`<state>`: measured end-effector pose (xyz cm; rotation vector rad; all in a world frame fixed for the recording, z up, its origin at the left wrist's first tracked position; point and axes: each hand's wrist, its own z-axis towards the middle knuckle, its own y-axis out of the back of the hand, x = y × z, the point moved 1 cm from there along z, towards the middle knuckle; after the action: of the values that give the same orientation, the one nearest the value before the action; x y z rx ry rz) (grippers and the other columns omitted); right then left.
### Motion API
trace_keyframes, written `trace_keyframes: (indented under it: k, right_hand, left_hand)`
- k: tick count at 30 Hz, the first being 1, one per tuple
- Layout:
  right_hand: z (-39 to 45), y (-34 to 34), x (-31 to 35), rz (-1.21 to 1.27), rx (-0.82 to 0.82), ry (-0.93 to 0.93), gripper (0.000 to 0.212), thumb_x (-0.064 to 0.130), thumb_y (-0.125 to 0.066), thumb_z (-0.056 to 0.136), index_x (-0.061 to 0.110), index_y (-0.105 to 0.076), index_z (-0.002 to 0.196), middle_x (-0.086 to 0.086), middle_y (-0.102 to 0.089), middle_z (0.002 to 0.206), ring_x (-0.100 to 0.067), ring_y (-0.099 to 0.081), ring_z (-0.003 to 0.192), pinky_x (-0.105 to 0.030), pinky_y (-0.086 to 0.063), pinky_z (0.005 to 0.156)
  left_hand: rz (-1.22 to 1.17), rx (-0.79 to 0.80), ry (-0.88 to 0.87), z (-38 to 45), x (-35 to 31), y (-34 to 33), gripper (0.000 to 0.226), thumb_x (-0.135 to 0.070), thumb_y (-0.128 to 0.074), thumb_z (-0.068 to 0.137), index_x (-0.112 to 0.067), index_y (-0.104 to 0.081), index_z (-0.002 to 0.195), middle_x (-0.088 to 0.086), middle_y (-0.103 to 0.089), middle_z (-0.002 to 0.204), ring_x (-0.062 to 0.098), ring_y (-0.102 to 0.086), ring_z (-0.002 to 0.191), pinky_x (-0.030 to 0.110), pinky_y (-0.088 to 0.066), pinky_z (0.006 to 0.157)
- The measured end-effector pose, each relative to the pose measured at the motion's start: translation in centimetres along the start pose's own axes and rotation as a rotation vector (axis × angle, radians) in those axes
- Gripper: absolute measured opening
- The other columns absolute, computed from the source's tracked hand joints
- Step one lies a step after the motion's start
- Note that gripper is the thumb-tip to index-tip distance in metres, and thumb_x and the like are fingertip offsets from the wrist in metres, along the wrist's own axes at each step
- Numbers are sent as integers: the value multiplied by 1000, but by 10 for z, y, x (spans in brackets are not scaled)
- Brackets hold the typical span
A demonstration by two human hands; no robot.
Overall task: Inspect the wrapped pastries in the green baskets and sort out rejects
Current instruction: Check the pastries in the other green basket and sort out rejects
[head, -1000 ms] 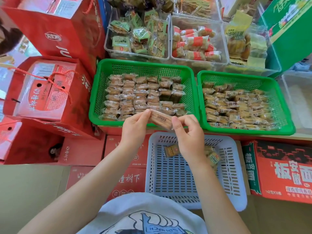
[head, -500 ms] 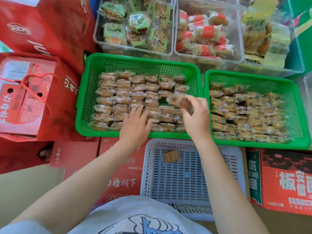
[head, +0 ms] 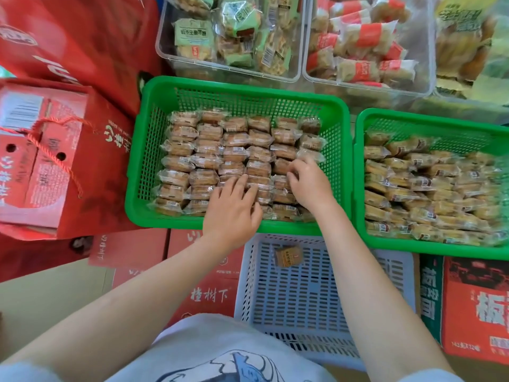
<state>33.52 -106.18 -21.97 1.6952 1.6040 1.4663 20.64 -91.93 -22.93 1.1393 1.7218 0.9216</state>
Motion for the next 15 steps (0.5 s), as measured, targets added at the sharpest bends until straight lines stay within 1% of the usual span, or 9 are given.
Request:
trace_keyframes:
  k: [3,5,6,7,9,10,11,13,15]
  right_hand:
    - [-5,9,-3,50,99,22,27,23,-59,100,12,-68,122,-7,-48,139,-25,-47,128,-32,-36,104]
    - [-8,14,-8,18,40,-2,32,26,-64,97,15,-66,126,-9,-44,143,-26,-41,135,-39,-33,113]
    - [-11,16,-10,-38,-6,-12,32,28,-65,96,14,-65,125,-10,-46,142,-27,-41,135,-42,-35,113]
    - [-13,15,-10,-83,-34,-33,32,29,-65,96,13,-65,124,-11,-49,139,-29,-46,131,-43,-40,108]
    - [-16,10,-8,-96,-30,-88,33,29,-64,97,10,-64,123,-11,-60,127,-29,-60,109,-39,-52,90]
    - [-17,6,-6,-89,-26,-113,33,29,-64,96,8,-64,121,-11,-64,119,-29,-63,99,-37,-54,82]
    - [-17,2,-4,-93,-31,-132,31,28,-64,96,6,-65,118,-12,-65,114,-29,-64,95,-37,-55,78]
    - [-19,-5,-1,-125,-81,-160,26,24,-64,96,3,-63,112,-13,-59,113,-31,-61,96,-38,-52,79]
    - [-20,-12,3,-196,-150,-151,17,13,-64,95,1,-62,106,-14,-54,114,-32,-55,104,-39,-48,82]
  left_hand:
    - [0,-5,4,0,0,-1,58,-44,-26,99,-22,-43,150,6,-31,162,26,-25,148,46,-27,116]
    - [-1,-6,5,0,0,-3,57,-44,-27,100,-22,-42,151,5,-31,162,26,-24,149,46,-26,116]
    - [-3,-8,6,0,0,-3,56,-43,-29,101,-22,-41,151,5,-30,163,26,-24,149,46,-25,116]
    - [-4,-9,7,0,0,-3,55,-43,-30,101,-22,-41,151,5,-30,163,25,-24,149,46,-25,117]
    - [0,-10,7,0,1,-4,55,-43,-30,101,-23,-40,152,5,-29,163,25,-23,149,46,-25,117]
    - [2,-10,7,0,1,-4,55,-43,-31,101,-23,-40,152,5,-29,163,25,-23,149,46,-25,117]
    - [2,-12,6,0,1,-4,55,-43,-31,101,-23,-40,152,5,-29,163,25,-23,149,46,-26,117]
    - [1,-17,7,0,1,-4,55,-42,-31,101,-22,-41,152,5,-29,163,26,-24,149,46,-26,117]
    - [2,-17,6,-1,1,-3,55,-41,-31,101,-22,-41,151,6,-30,163,26,-24,149,46,-27,117]
